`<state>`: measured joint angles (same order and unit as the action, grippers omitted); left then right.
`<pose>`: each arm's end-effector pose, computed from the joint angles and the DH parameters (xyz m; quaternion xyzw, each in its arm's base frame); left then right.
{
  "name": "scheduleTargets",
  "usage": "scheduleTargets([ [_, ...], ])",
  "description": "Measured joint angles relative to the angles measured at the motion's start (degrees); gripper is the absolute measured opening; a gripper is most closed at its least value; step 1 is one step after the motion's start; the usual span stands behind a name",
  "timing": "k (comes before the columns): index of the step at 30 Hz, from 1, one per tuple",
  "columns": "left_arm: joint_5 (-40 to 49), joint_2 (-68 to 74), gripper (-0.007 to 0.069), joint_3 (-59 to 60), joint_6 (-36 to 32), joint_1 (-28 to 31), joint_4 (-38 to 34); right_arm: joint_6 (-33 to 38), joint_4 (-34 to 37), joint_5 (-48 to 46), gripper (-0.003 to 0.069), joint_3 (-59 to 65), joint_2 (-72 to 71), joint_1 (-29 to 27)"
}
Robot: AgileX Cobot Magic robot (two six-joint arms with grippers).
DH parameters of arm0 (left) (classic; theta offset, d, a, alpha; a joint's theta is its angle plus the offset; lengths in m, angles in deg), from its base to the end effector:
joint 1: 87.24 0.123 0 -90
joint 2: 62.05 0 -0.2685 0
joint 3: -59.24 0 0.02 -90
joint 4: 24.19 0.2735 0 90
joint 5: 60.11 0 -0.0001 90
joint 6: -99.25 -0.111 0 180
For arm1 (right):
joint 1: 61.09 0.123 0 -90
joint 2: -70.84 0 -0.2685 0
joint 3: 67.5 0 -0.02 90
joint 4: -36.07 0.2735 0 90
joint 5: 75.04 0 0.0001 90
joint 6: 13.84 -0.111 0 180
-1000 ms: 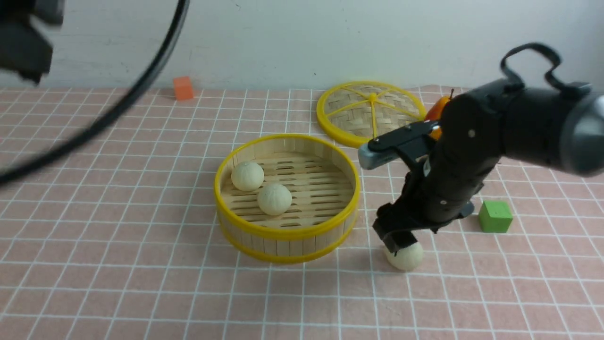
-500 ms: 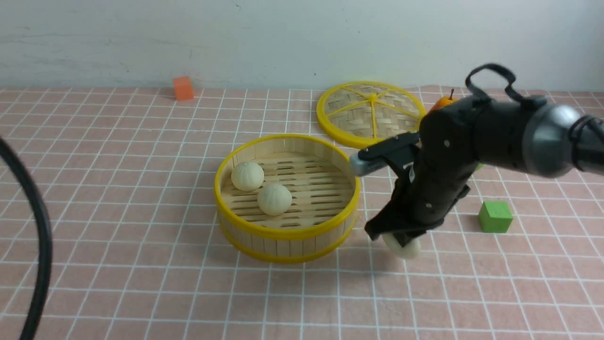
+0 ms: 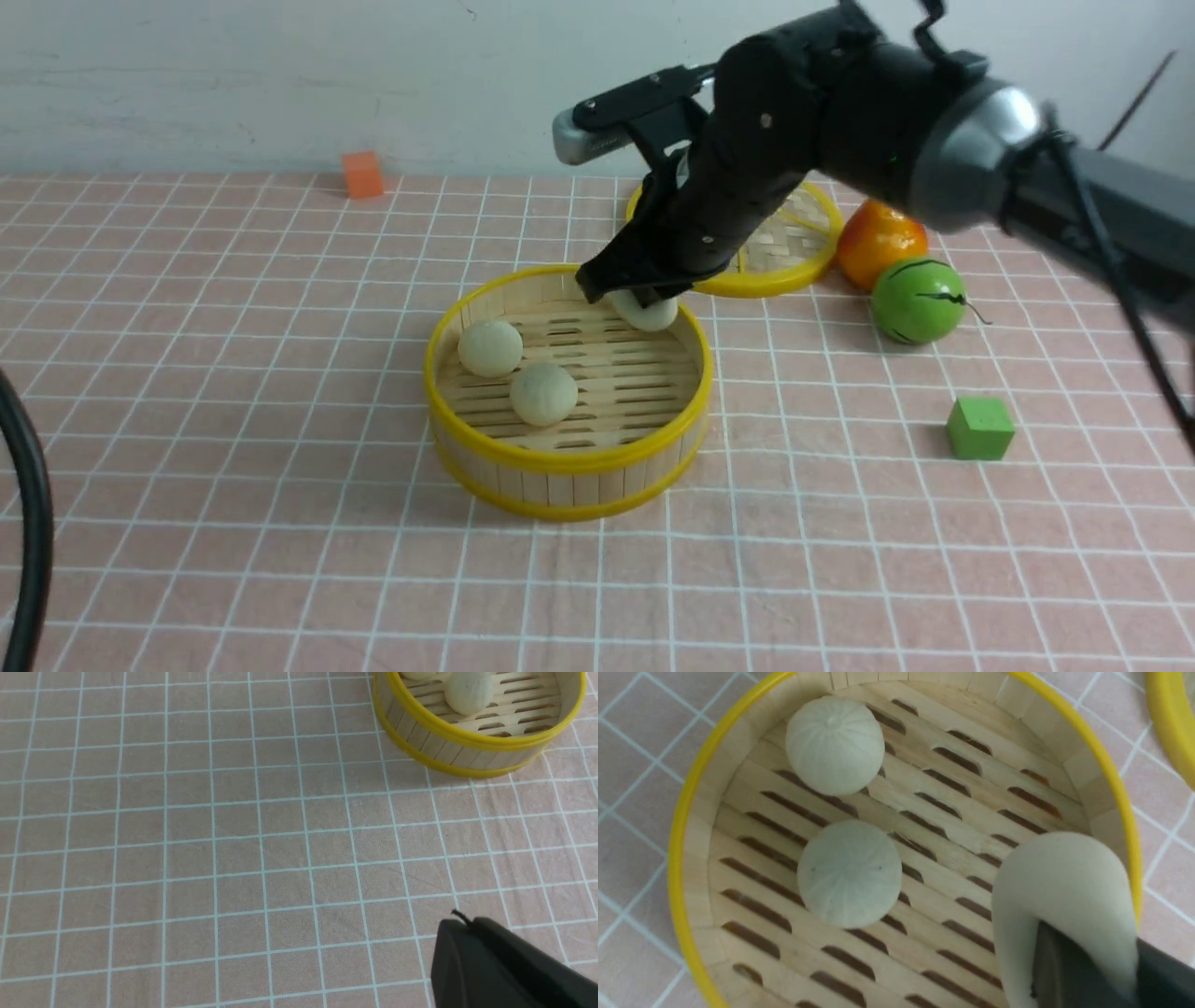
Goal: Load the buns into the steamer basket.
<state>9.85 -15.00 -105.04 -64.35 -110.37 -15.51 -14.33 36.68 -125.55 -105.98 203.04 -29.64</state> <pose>0.1276 -0.0374 0.3881 0.0489 0.9122 -0.0641 0.4017 0.4426 0.2718 0.2340 -0.2521 0.9177 0.0893 0.2939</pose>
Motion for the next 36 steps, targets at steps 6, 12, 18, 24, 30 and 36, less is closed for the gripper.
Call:
scheduleTargets([
  [6, -0.2, -2.0, -0.0014, 0.4, 0.0, 0.0, -0.5, 0.0, 0.3, -0.3, 0.0255, -6.2, 9.6, 0.0],
  [12, -2.7, -9.5, -0.0013, 6.6, 0.5, 0.0, -0.9, -1.5, 0.3, -3.3, 0.0456, -9.2, 11.4, 0.0],
  [18, -9.0, -19.9, -0.0013, 17.7, 5.4, 0.0, -1.4, -2.1, 0.9, -14.1, 0.0519, -16.1, 8.1, 0.0],
  [24, -18.6, -30.4, -0.0011, 29.8, 9.3, 0.0, -1.4, 0.2, 2.1, -20.6, 0.0487, -20.6, -0.8, 0.0],
  [30, -21.9, -33.1, -0.0005, 34.5, 13.7, 0.0, -2.3, 1.6, 2.1, -21.1, 0.0335, -17.6, -10.1, 0.0],
  [36, -22.7, -33.1, 0.0, 35.8, 14.6, 0.0, -2.4, 4.3, 3.6, -21.4, 0.0031, -2.4, -25.4, 0.0],
])
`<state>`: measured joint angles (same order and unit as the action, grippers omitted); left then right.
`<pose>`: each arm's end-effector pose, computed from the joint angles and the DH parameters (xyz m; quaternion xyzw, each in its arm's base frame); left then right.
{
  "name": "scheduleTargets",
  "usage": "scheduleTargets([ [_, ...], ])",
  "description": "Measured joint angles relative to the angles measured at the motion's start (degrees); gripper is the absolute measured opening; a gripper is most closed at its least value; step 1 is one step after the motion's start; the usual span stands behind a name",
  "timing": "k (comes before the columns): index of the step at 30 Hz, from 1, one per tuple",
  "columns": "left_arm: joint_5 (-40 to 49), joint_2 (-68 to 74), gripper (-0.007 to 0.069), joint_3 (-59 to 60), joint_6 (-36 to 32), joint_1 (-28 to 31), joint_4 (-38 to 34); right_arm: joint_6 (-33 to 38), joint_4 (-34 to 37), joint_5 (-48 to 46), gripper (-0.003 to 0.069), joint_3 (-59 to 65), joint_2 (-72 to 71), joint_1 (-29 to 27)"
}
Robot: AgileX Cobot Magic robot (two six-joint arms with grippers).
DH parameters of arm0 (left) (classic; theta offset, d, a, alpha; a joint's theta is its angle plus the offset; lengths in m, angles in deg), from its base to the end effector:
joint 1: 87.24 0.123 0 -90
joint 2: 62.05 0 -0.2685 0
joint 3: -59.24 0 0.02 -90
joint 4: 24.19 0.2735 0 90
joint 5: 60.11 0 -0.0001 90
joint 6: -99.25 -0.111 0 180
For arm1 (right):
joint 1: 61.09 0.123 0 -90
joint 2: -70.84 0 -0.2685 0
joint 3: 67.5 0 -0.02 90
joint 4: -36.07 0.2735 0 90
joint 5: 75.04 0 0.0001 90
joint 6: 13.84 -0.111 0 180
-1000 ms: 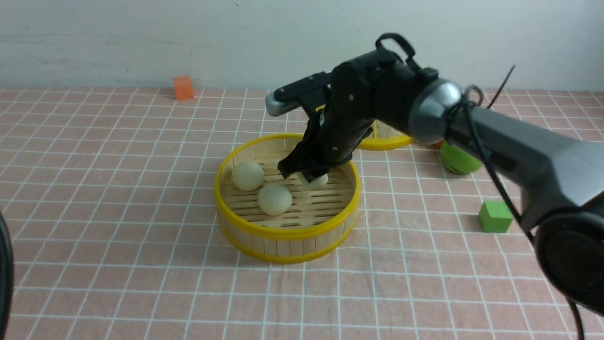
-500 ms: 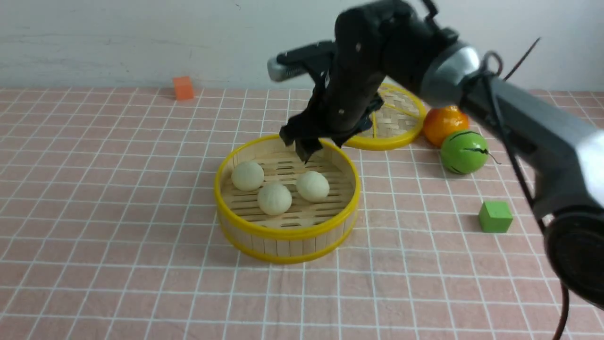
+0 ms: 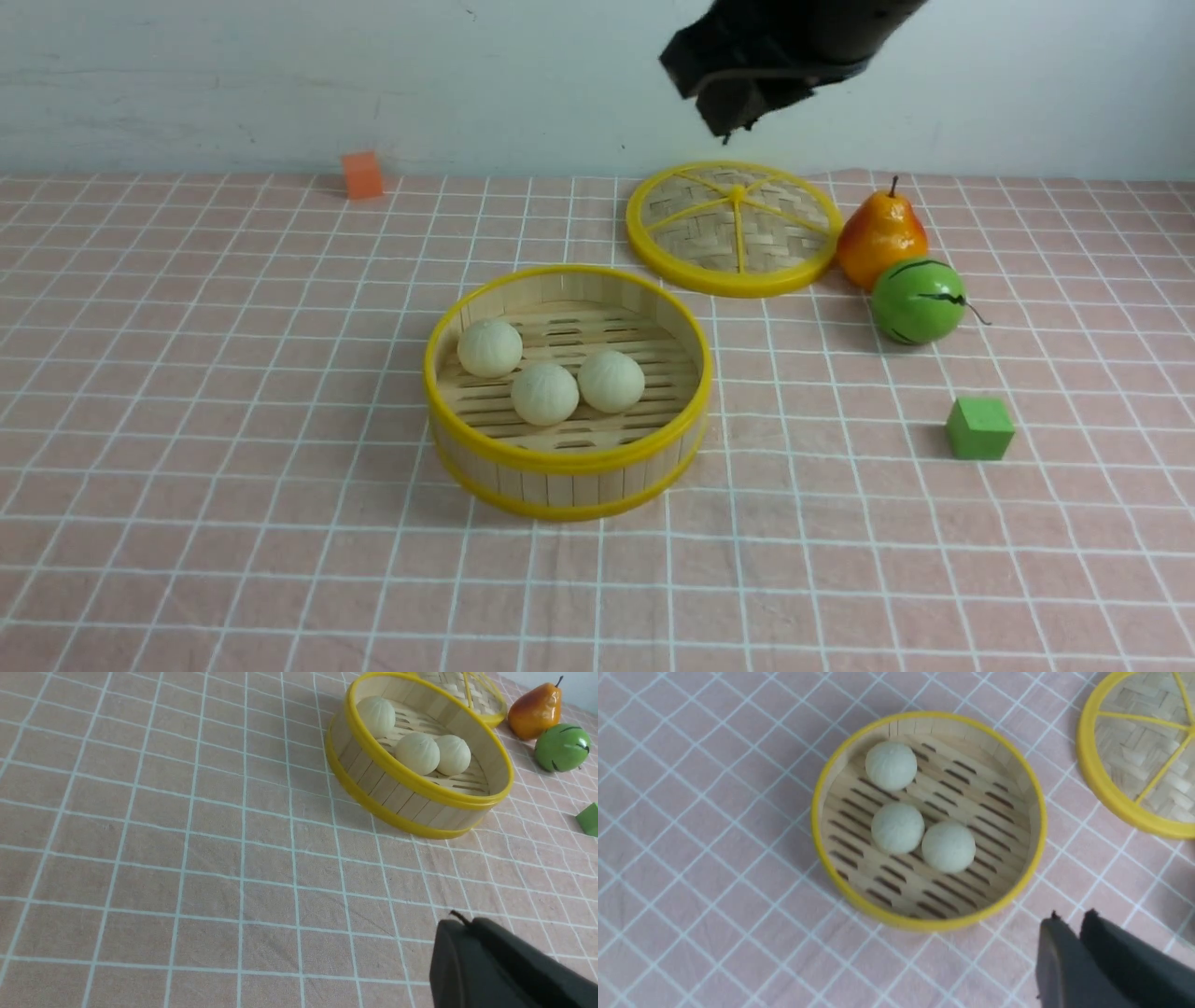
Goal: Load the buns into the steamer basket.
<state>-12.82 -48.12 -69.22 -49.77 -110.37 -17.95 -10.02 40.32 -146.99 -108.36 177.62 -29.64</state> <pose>0.0789 -0.0241 0.2768 -0.0483 0.8301 -0.2036 0.5168 0.3315 0.2119 0.4278 -0.2844 0.8881 0.1217 0.3399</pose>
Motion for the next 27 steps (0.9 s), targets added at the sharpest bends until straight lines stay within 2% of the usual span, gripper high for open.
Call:
scheduleTargets([
  [3, -0.1, 0.0, 0.0002, 0.0, 0.0, 0.0, 0.0, 0.6, 0.2, 0.0, -0.0018, 8.9, -8.1, 0.0],
  [6, -0.2, 0.0, 0.0004, 0.0, 0.0, 0.0, 0.0, 0.8, 1.3, 2.4, -0.002, 21.4, -19.1, 0.0],
  [7, -0.2, 0.0, 0.0004, 0.0, 0.0, 0.0, 0.0, 0.8, 2.1, 6.0, -0.002, 26.5, -23.6, 0.0],
  [8, -0.2, 0.0, 0.0004, 0.0, 0.0, 0.0, 0.0, 0.8, 2.3, 6.0, -0.002, 27.4, -24.4, 0.0],
  [14, -0.3, 0.0, 0.0015, 0.0, 0.0, 0.0, 0.0, 0.8, 4.7, 26.8, -0.0018, 52.0, -44.9, 0.0],
  [19, -0.3, 0.0, 0.0015, 0.1, 0.0, 0.0, 0.0, 0.8, 4.8, 37.8, -0.0015, 61.5, -52.0, 0.0],
  [27, -0.3, 0.0, 0.0016, 0.1, 0.0, 0.0, 0.0, 0.8, 4.8, 40.5, -0.0009, 66.6, -54.0, 0.0],
])
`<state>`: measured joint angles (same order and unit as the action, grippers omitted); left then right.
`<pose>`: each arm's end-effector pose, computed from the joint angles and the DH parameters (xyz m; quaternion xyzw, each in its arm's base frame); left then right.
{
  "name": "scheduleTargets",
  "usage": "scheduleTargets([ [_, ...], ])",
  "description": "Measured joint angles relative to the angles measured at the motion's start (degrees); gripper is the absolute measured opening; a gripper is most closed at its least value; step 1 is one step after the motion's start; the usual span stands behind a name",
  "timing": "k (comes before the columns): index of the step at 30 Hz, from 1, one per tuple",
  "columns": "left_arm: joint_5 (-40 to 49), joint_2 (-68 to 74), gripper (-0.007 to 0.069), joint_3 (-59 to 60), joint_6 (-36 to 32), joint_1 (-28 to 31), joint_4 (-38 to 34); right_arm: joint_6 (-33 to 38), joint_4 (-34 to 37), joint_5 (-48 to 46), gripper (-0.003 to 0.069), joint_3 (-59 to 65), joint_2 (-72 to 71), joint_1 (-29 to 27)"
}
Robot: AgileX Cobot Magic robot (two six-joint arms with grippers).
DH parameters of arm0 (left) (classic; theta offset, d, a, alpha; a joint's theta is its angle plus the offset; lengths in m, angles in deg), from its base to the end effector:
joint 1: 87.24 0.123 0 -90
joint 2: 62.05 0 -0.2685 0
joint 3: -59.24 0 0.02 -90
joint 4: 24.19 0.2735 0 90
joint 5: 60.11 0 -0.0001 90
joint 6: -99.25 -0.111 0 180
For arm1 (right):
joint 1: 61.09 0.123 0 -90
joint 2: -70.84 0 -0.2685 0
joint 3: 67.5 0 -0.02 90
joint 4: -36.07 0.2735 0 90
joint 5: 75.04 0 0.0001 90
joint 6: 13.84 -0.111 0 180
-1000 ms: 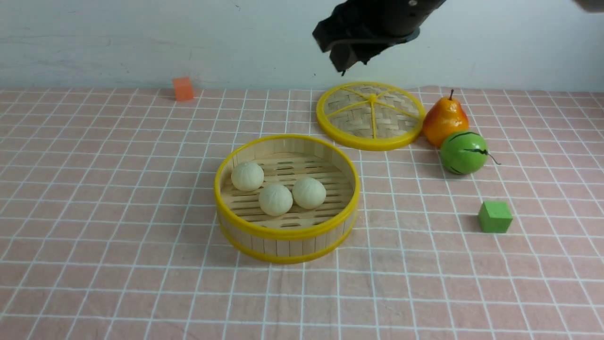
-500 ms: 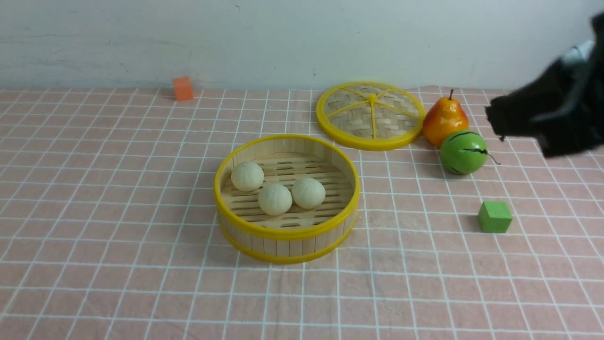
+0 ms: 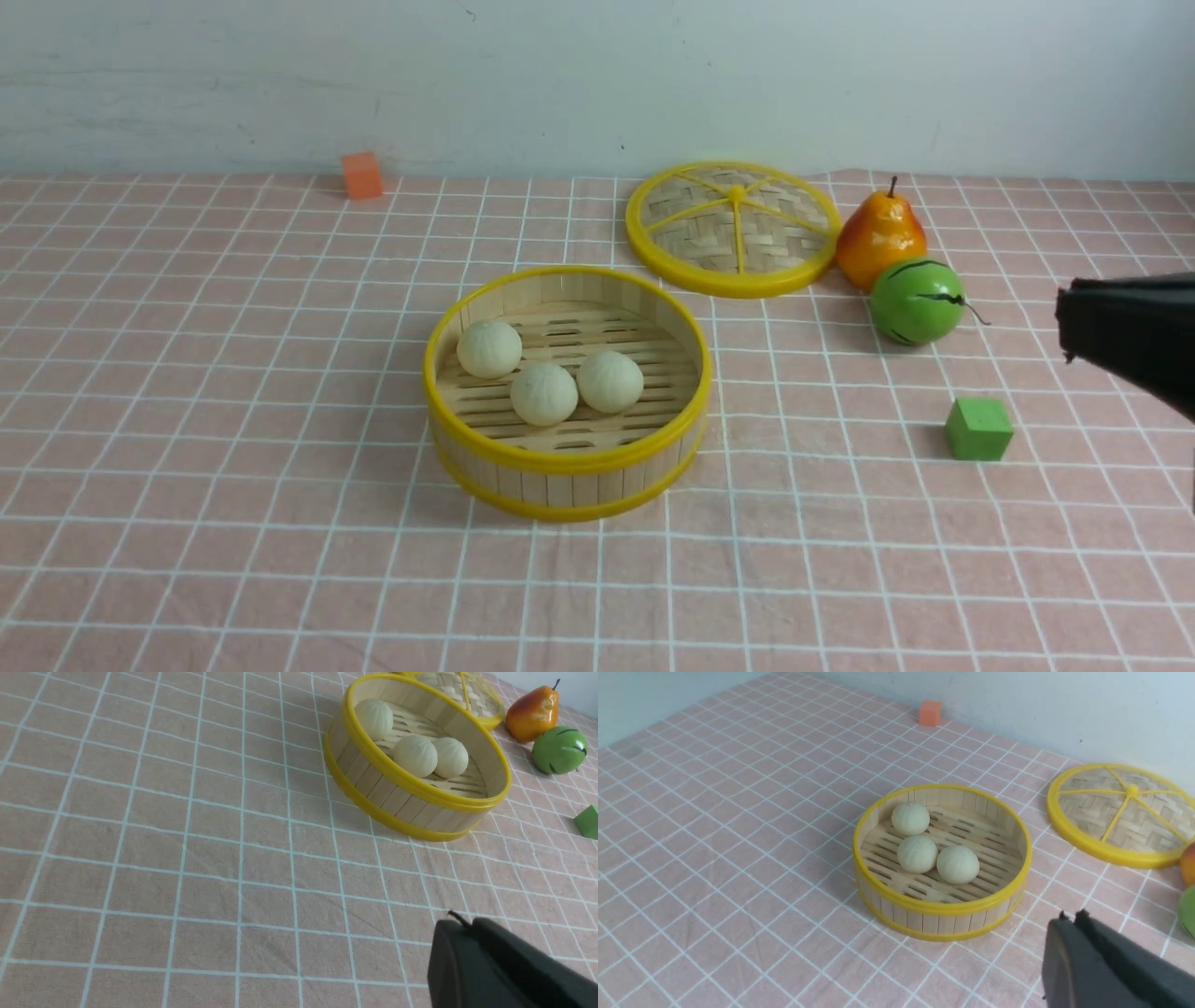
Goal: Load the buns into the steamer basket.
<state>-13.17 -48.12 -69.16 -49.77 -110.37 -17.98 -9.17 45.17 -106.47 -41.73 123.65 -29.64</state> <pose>0.0792 -0.0243 0.2770 -0.0481 0.8288 -0.2048 0.5186 0.1709 0.1153 0.3733 -0.2230 0.7862 0.2031 0.5393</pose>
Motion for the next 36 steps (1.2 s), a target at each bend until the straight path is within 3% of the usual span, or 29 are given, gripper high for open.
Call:
scheduleTargets([
  [8, -0.1, 0.0, 0.0016, 0.0, 0.0, 0.0, 0.0, 0.0, 0.0, 0.3, -0.0019, 0.6, 0.0, 0.0],
  [13, -0.1, 0.0, 0.0016, 0.0, 0.0, 0.0, 0.0, 0.0, -0.1, 11.6, -0.0022, 9.6, -1.6, -0.5],
  [19, -0.1, 0.0, 0.0016, 0.0, 0.0, 0.0, 0.0, 0.0, -0.2, 28.0, -0.0022, 26.6, -11.3, -8.0],
  [21, -0.1, 0.0, 0.0016, 0.0, 0.0, 0.0, 0.0, 0.0, -0.2, 31.4, -0.0022, 33.4, -17.6, -13.8],
  [23, -0.1, 0.0, 0.0016, 0.0, 0.0, 0.0, 0.0, 0.0, -0.2, 31.4, -0.0022, 36.4, -20.7, -16.2],
  [24, -0.1, 0.0, 0.0016, 0.0, 0.0, 0.0, 0.0, 0.0, -0.2, 31.4, -0.0022, 40.4, -25.1, -20.5],
  [29, -0.1, 0.0, 0.0016, 0.0, 0.0, 0.0, 0.0, 0.0, -0.9, 29.8, -0.0022, 49.7, -36.3, -31.1],
  [36, -0.2, 0.0, 0.0017, 0.0, 0.1, 0.0, 0.0, -5.8, -5.5, 15.6, -0.0022, 52.4, -44.9, -37.0],
])
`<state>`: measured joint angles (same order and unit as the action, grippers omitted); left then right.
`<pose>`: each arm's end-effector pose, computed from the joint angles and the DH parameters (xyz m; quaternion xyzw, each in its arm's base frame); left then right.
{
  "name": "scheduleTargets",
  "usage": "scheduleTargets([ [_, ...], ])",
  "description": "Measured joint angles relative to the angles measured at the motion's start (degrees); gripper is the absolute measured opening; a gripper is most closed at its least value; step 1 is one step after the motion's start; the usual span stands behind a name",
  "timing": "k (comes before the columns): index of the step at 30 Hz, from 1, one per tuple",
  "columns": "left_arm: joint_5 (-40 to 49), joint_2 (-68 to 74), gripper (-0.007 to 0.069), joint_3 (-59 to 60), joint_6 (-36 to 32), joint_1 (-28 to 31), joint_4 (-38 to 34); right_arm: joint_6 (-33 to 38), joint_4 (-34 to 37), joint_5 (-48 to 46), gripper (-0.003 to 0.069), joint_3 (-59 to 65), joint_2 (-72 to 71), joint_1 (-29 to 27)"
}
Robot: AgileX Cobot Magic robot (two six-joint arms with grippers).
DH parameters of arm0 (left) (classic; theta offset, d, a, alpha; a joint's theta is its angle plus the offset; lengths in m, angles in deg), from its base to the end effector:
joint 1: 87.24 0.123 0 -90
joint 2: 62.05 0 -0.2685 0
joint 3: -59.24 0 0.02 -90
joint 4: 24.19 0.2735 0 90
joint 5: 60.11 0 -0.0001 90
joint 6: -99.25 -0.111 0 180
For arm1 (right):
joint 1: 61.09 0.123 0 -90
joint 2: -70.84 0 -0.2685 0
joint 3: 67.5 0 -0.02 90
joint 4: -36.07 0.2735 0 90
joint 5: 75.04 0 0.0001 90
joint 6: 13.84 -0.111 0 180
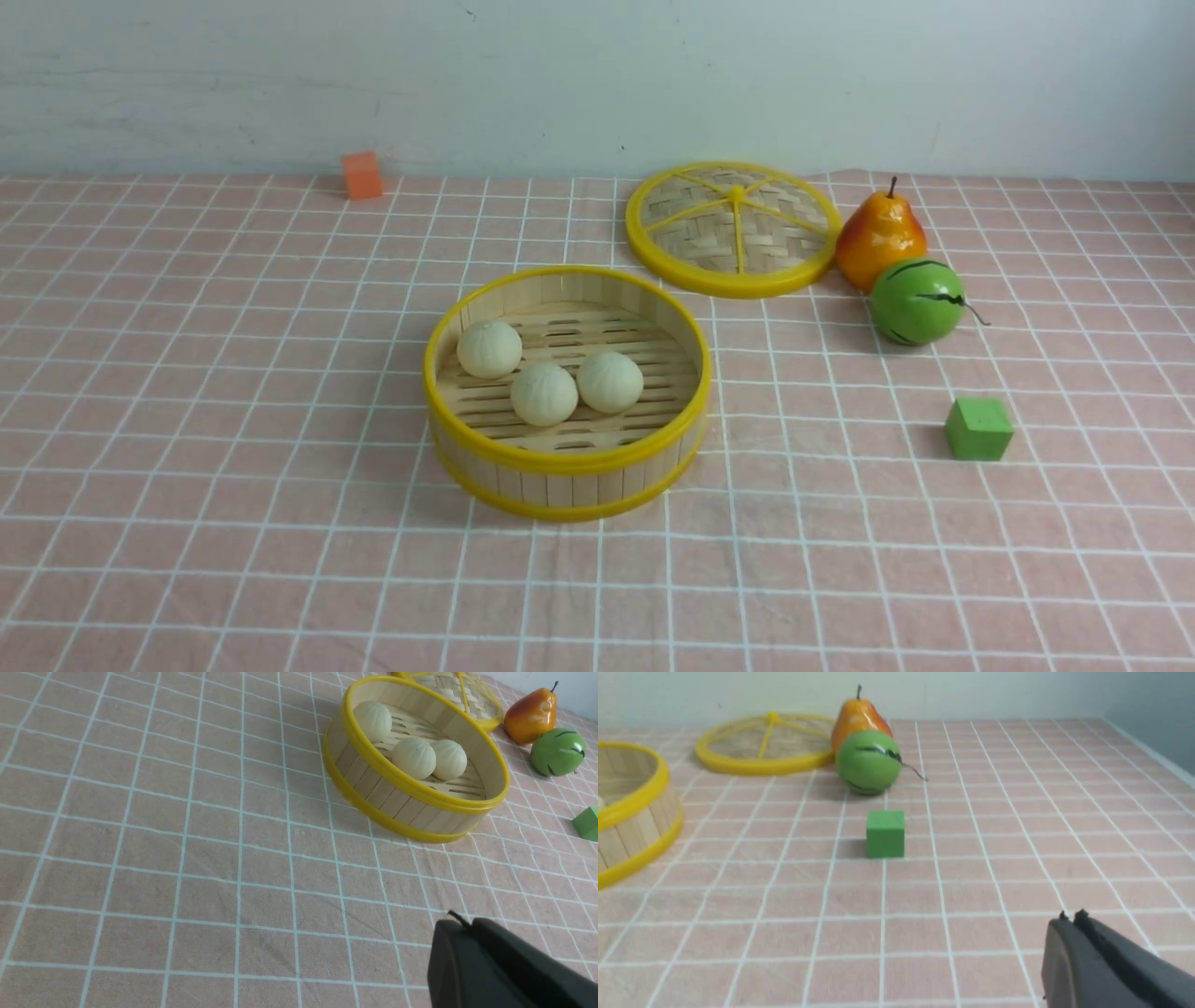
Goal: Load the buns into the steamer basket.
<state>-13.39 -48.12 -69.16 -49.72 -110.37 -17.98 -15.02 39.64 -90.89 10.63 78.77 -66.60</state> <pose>0.0793 -0.0244 0.2774 -0.0483 0.8277 -0.2058 0.5199 0.1138 -0.0091 0.1758 0.0632 0.7739 0.0017 0.6301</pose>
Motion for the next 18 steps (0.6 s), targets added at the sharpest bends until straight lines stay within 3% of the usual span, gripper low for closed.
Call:
scheduleTargets([
  [7, -0.1, 0.0, 0.0021, 0.0, 0.1, 0.0, 0.0, -4.0, -0.1, -6.4, -0.0022, -0.5, -0.2, 0.0],
  [18, -0.1, 0.0, 0.0039, 0.0, 0.1, 0.0, 0.0, -4.2, 1.6, -7.0, -0.002, -0.6, -0.2, 0.0],
])
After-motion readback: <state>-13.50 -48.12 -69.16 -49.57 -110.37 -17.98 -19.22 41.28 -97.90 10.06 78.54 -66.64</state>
